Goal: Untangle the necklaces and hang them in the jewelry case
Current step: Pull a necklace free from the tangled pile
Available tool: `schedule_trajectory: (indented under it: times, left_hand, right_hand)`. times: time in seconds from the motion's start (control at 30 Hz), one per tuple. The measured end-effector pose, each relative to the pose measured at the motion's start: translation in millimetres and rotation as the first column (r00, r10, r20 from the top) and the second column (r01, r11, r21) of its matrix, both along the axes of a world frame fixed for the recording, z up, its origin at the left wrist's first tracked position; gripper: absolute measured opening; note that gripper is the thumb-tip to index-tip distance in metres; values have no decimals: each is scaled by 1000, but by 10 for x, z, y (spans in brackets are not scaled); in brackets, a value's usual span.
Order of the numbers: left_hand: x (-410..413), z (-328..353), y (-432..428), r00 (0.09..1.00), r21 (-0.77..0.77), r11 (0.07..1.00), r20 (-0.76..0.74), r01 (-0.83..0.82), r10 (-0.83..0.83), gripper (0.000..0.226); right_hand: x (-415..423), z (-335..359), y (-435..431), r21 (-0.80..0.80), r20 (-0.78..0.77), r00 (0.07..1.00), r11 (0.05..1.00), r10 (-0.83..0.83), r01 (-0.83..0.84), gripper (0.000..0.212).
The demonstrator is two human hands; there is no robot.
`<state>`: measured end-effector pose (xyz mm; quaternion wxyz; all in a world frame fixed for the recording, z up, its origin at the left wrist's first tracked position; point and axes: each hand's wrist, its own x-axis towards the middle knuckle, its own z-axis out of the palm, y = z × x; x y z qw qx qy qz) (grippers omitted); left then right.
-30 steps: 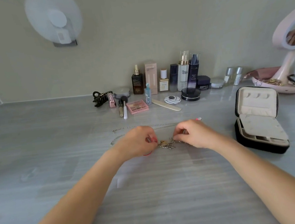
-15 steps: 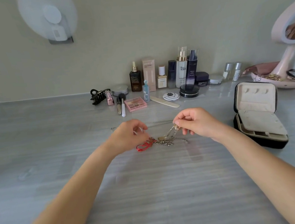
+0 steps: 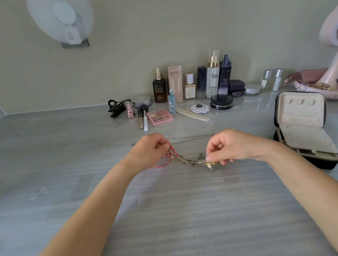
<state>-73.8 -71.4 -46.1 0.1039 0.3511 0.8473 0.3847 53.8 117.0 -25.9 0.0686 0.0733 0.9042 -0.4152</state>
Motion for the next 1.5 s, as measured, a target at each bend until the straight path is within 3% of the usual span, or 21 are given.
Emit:
schedule_trajectory:
  times: [0.3,0.57,0.67,0.8,0.97,1.03,1.1,1.2,1.27,1.4,1.5]
  left_hand:
    - [23,43,8,966,188,978,254,-91,41,20]
    - [74,72,2,965,112,992,259,-63,33,19]
    - [74,98,3,964,113,990,261,-87,55,21]
    - [86,126,-7,976,77,994,211,-73,55,22]
    - [183,149,-4,967,-22,999,251,49,-42,22]
    - [227,165,4,986,-65,995,150,81,-70,28]
    - [260,158,11,992,-140,989,-103,52,-67,35]
    - [285,80,31,899,-135,989,-437,-62,-3,38]
    - [290,27,73,874,-34,999,-485,-40,19,29]
    - [308,-54,184,961,1,994,-256,111,-107,29]
    - [319,-57,215,990,45,996,-118,78,-72,17]
  right_hand:
    - [17,17,-1,62,90,996,997,29,-35,3]
    - [-134,-162,57,277,-240,958,934,-159,224,6]
    - [-152,-211,1,347,-217,973,925,-79,153,19]
    - [-162,-230,-58,531,-211,977,834,-40,149,8]
    - [-129,-171,3,582,-95,994,806,-60,104,11]
    - [-128,-176,21,609,-67,997,790,-45,76,11]
    - [-130,-180,17,614,-102,995,785,-15,75,8]
    - [-105,-108,-13,379,-267,962,911,-62,164,10]
    - [-81,-21,-61,157,-355,930,974,-98,162,17]
    - [-51,113,-172,-245,-442,880,967,-176,71,20]
    - [-41,196,-200,-409,-476,835,910,-274,66,20]
